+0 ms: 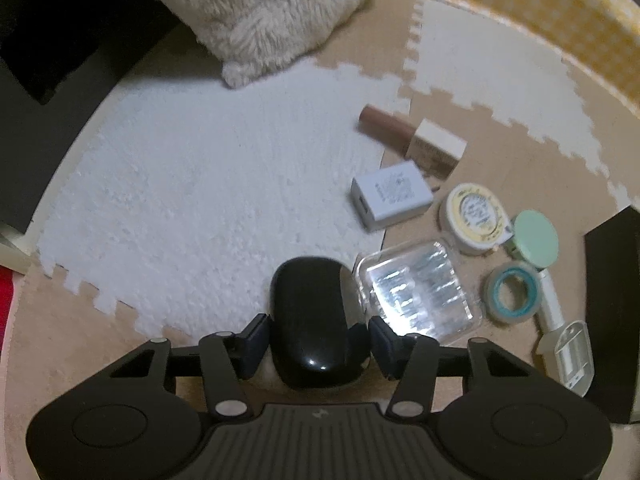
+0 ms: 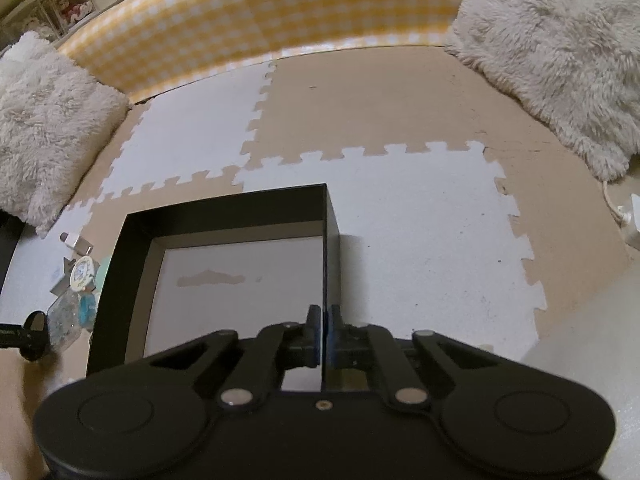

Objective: Organize rigid objects
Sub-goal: 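Lift the black mouse with the left tool and carry it toward the black box, then lower the mouse into the black box and open the left tool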

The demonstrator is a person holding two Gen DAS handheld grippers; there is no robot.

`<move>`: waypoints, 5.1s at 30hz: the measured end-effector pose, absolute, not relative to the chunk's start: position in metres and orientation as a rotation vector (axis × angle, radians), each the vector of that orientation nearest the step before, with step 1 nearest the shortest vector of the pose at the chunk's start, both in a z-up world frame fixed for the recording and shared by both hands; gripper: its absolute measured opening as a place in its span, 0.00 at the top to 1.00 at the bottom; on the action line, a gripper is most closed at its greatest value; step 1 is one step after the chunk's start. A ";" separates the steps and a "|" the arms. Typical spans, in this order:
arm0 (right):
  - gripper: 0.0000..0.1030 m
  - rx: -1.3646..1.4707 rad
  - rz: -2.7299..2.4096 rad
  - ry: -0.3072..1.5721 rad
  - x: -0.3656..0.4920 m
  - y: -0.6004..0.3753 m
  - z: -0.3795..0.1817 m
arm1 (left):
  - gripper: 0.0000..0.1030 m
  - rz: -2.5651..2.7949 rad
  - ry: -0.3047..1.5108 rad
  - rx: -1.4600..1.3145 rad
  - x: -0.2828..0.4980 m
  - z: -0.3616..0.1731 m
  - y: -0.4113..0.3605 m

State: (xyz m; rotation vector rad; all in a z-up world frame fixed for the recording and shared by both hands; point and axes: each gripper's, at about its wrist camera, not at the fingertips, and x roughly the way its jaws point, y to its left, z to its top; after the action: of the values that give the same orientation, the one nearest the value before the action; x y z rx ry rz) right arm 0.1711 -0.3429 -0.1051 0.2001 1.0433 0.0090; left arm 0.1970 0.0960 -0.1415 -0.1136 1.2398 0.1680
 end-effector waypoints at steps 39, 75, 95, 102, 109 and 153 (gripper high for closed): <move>0.97 0.194 -0.001 1.053 0.171 -0.340 -0.105 | 0.28 0.365 1.222 -0.262 0.174 -0.133 0.121; 0.98 0.215 -0.008 1.061 0.171 -0.343 -0.103 | 0.42 0.363 1.267 -0.273 0.168 -0.143 0.110; 0.98 0.208 -0.005 1.071 0.174 -0.341 -0.103 | 0.47 0.218 1.167 -0.257 0.164 -0.117 0.081; 0.98 0.200 -0.007 1.076 0.175 -0.341 -0.102 | 0.46 -0.021 1.027 -0.252 0.152 -0.078 0.029; 0.98 0.211 -0.004 1.078 0.175 -0.341 -0.103 | 0.46 -0.283 0.979 -0.251 0.152 -0.068 -0.056; 0.97 0.335 0.023 1.109 0.177 -0.357 -0.107 | 0.02 -0.582 1.047 -0.193 0.147 -0.126 -0.172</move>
State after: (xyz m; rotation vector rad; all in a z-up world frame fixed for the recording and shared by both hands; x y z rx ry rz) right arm 0.1773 -0.3574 -0.1072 0.3348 1.1088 0.0228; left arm 0.1474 -0.1725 -0.1259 -0.1931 1.0465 -0.5818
